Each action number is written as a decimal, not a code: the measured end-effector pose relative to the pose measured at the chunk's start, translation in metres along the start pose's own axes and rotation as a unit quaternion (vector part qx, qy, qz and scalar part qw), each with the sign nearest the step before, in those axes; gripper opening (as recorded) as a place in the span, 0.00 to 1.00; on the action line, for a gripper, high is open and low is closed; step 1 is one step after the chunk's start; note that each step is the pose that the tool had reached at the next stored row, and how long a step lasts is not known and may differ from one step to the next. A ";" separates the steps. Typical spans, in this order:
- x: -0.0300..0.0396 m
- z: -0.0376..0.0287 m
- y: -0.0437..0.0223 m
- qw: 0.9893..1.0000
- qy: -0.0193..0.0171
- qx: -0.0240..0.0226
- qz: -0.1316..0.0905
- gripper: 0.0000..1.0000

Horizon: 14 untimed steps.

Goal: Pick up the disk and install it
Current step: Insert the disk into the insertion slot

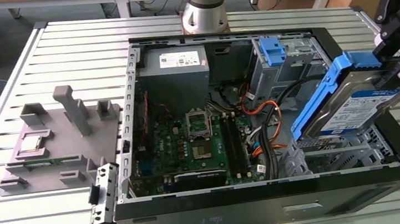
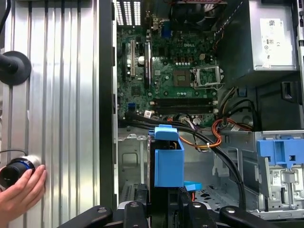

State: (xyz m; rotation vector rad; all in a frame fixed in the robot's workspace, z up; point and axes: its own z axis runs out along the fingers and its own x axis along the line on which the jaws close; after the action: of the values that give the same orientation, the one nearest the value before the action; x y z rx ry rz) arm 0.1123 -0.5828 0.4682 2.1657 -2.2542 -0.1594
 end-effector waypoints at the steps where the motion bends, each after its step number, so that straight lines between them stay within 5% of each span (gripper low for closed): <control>1: 0.0000 0.0006 -0.0011 1.000 0.000 0.000 -0.001 0.35; 14: 0.0006 0.0074 -0.0117 1.000 0.000 0.000 -0.003 0.35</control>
State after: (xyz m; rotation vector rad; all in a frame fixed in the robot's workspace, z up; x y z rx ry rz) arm 0.1234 -0.5834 0.4598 2.1729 -2.2466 -0.1591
